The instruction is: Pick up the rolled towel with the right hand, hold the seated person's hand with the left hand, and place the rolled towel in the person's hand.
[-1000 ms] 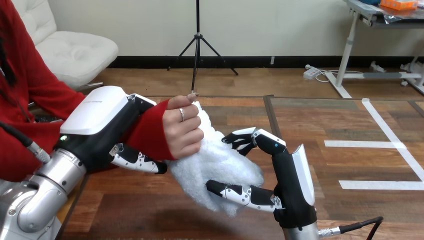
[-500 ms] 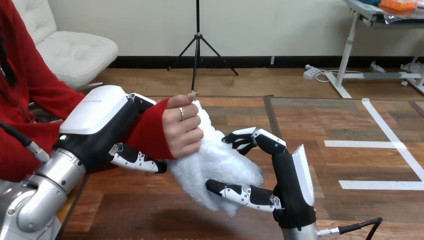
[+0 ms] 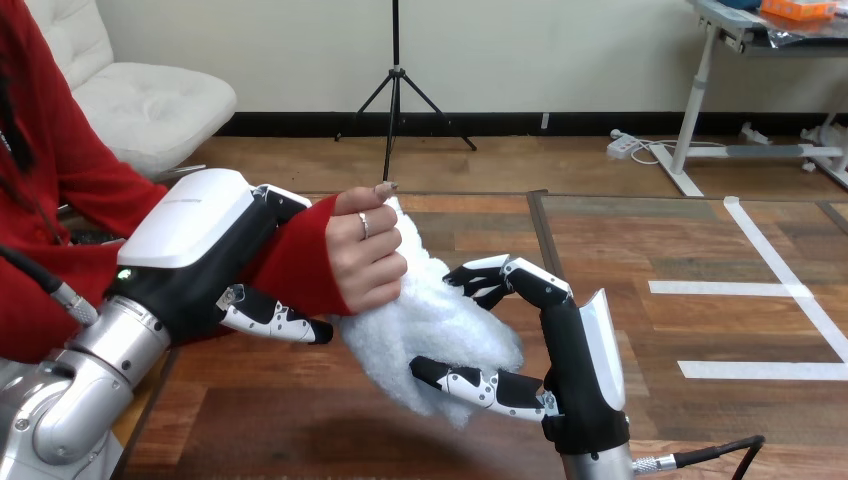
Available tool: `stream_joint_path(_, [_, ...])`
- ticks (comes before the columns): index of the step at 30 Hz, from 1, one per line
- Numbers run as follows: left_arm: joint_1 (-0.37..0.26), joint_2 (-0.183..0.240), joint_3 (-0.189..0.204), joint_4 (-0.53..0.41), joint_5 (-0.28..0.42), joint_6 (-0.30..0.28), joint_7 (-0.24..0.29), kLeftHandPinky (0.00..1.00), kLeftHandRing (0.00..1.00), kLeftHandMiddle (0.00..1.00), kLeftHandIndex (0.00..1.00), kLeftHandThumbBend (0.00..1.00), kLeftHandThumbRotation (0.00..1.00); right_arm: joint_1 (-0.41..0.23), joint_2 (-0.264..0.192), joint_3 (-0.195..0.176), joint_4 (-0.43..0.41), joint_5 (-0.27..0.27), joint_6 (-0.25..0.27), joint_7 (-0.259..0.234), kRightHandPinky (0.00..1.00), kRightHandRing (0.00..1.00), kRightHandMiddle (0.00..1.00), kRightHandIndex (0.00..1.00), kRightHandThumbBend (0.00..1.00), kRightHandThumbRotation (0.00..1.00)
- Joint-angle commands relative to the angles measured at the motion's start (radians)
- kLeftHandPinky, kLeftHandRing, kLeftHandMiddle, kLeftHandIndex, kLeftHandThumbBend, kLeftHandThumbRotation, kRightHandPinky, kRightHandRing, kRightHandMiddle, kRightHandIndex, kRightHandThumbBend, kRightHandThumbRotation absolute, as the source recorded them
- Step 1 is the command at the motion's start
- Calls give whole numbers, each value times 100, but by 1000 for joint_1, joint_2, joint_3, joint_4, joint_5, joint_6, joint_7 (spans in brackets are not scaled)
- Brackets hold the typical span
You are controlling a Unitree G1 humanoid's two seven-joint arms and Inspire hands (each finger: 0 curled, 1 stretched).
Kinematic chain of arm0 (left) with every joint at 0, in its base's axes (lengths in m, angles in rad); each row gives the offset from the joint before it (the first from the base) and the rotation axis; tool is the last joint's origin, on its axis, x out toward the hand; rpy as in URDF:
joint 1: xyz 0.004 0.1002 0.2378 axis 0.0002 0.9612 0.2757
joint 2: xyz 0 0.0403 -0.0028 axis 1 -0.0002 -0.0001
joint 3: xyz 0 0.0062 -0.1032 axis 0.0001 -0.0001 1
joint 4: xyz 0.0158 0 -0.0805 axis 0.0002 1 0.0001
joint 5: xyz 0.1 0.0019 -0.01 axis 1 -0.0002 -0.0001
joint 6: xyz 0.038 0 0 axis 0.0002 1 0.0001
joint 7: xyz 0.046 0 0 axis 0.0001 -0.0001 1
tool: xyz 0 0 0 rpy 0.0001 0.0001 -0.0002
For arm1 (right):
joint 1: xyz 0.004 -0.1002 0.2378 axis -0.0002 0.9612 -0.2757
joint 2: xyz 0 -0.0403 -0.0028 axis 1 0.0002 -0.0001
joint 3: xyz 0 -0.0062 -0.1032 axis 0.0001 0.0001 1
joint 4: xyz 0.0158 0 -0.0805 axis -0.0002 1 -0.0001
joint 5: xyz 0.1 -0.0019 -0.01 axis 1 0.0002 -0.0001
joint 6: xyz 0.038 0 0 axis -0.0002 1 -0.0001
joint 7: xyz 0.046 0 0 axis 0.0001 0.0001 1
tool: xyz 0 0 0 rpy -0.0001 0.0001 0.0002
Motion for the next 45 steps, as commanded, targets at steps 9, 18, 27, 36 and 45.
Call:
stream_joint_path(9, [-47, -16, -10, 19, 6, -52, 39, 54, 57, 62, 67, 100, 10, -80, 12, 7, -7, 55, 80, 130, 56, 62, 66, 69, 88, 39])
stream_joint_path(18, [-44, -6, -16, 41, 19, -82, 56, 66, 71, 77, 85, 100, 23, -70, 16, -18, 8, 165, 107, 348, 72, 78, 80, 84, 97, 53])
stream_joint_path(27, [-35, 2, -14, 32, 67, -87, 77, 84, 87, 90, 96, 100, 36, -48, 14, -33, -17, 253, 159, 513, 87, 92, 92, 94, 100, 62])
stream_joint_path(36, [-19, 0, -9, 19, 80, -88, 75, 94, 96, 98, 100, 100, 43, -30, 10, -41, -38, 318, 195, 635, 96, 99, 98, 99, 100, 69])
stream_joint_path(45, [-2, 1, -8, 13, 92, -90, 81, 97, 100, 100, 100, 100, 50, -15, 4, -44, -60, 353, 234, 712, 99, 100, 100, 100, 100, 75])
